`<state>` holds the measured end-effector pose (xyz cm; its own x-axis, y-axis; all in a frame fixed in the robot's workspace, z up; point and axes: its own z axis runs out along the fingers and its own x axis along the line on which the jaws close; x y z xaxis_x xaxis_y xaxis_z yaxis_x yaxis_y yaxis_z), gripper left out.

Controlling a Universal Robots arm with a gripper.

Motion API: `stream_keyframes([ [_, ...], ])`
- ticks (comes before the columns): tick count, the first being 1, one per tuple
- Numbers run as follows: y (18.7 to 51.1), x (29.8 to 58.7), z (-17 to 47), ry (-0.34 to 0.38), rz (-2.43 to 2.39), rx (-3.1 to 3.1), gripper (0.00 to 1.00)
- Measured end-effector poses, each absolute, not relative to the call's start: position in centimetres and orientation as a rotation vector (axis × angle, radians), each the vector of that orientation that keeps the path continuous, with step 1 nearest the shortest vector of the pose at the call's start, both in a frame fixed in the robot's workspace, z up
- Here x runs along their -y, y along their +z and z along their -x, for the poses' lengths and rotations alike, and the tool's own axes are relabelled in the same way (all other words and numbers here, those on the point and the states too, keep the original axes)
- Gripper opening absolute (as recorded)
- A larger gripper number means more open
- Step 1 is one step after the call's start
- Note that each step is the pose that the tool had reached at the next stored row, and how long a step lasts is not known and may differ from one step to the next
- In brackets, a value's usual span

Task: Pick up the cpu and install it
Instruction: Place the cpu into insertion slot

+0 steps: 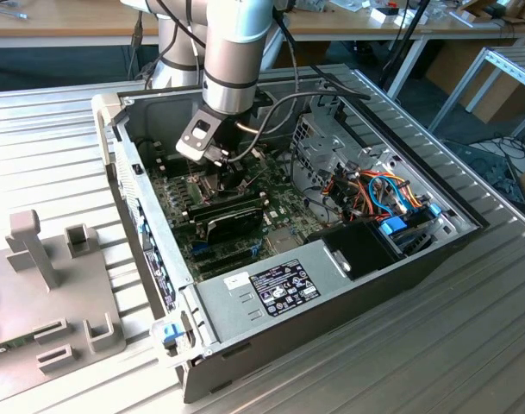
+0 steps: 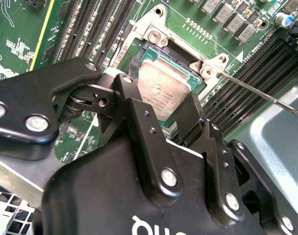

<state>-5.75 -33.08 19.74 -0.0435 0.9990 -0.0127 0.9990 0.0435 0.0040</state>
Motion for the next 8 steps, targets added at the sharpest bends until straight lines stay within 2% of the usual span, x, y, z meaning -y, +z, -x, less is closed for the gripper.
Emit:
stream_keyframes([
  [8, 19.74, 33.08, 5.73, -0.009, -2.164, -2.261, 0.55],
])
